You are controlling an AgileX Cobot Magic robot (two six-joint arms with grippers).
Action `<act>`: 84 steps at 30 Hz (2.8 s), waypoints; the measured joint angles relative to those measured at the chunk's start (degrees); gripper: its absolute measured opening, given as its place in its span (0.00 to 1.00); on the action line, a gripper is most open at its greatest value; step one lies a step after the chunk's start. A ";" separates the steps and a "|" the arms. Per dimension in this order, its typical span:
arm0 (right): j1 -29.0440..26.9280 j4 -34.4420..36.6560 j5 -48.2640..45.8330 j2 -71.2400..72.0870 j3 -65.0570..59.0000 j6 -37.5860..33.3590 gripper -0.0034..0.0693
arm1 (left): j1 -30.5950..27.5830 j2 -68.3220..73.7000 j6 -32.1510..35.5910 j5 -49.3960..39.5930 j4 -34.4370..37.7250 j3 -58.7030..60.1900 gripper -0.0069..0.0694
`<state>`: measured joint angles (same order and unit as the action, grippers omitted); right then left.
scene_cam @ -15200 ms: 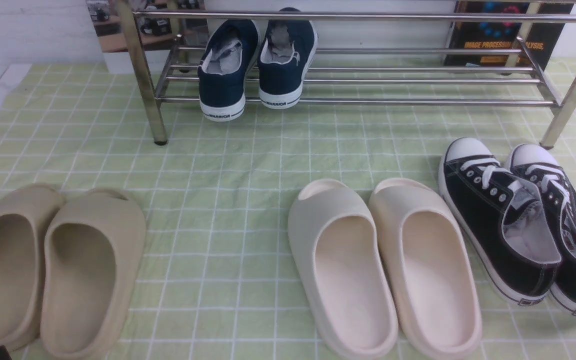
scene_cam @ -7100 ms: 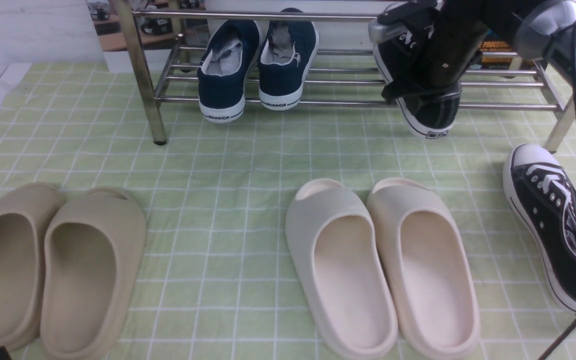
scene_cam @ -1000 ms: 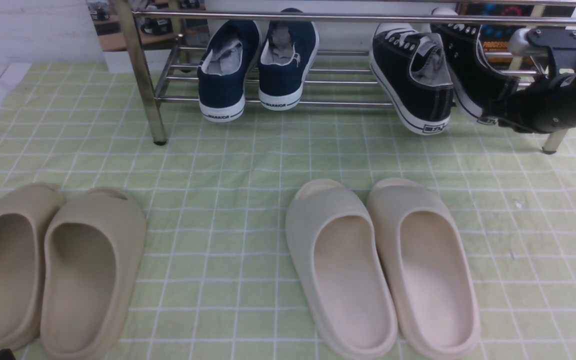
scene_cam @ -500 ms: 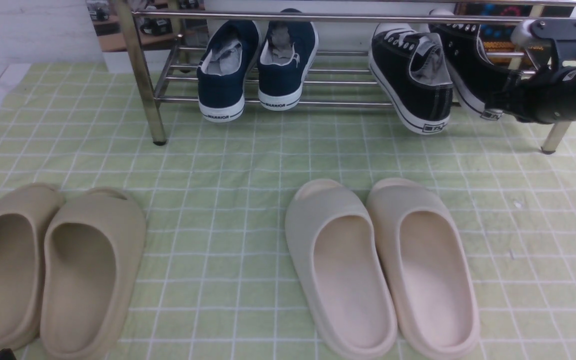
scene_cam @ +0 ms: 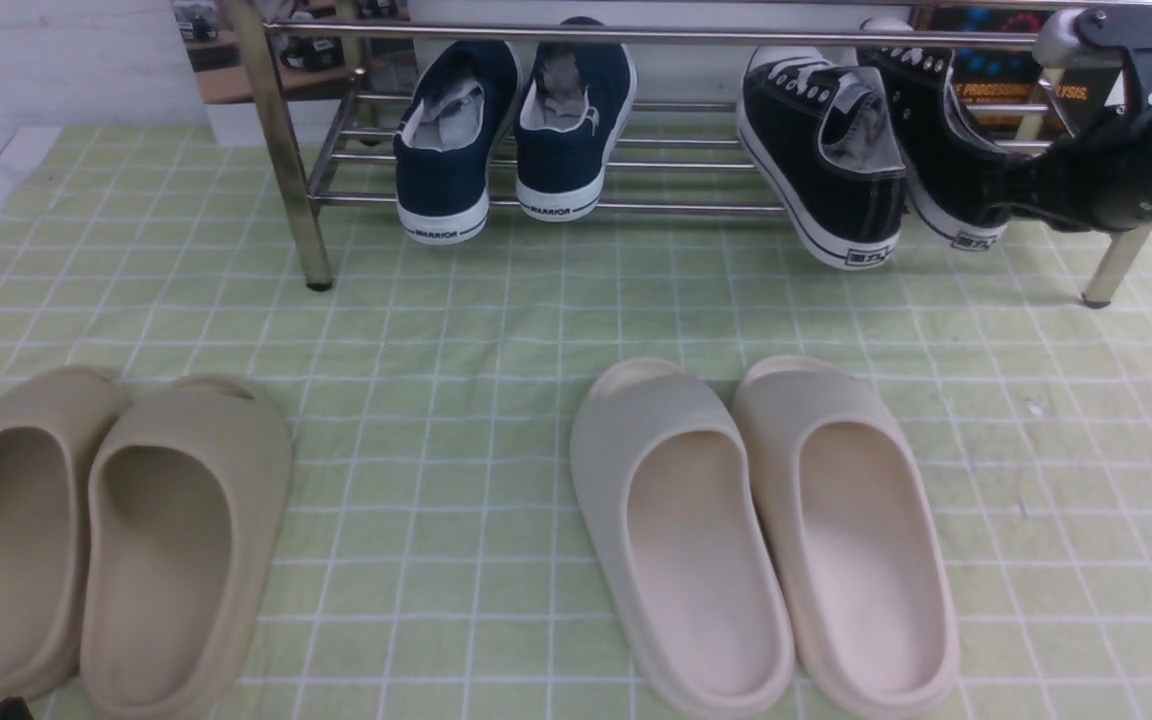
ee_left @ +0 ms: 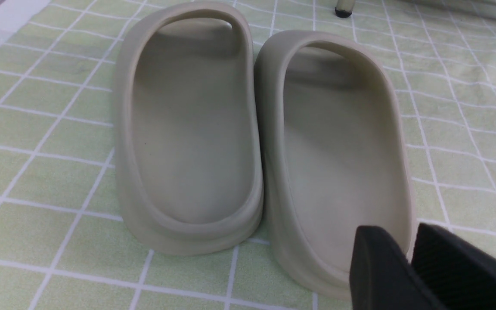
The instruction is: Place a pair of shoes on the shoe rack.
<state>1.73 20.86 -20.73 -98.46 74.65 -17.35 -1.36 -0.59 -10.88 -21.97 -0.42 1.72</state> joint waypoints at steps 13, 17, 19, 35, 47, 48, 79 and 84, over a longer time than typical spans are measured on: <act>0.00 2.32 -7.17 34.98 -14.74 -0.11 0.05 | 0.00 0.00 0.00 0.00 0.00 0.00 0.28; 0.00 2.56 -7.55 44.41 -20.46 -0.11 0.05 | 0.00 0.00 0.00 0.00 0.00 0.00 0.28; 0.00 2.69 -7.98 51.24 -23.83 -0.11 0.05 | 0.00 0.00 0.00 0.00 0.00 0.00 0.28; 0.00 1.31 -22.02 82.11 -28.02 -0.85 0.06 | 0.00 0.00 0.00 0.00 0.00 0.00 0.28; 0.00 1.31 -26.62 83.87 -28.09 -0.92 0.04 | 0.00 0.00 0.00 0.00 0.00 0.00 0.29; 0.00 1.31 -26.50 83.88 -28.09 -0.92 0.04 | 0.00 0.00 0.00 0.00 0.00 0.00 0.29; -7.13 -19.06 9.00 97.80 -70.96 22.26 0.04 | 0.00 0.00 0.00 0.00 0.00 0.00 0.32; -7.13 -20.38 6.73 99.01 -76.12 23.79 0.04 | 0.00 0.00 0.00 0.00 0.00 0.00 0.33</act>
<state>-5.40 0.48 -14.00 0.55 -1.47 6.44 -1.36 -0.59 -10.88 -21.97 -0.42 1.72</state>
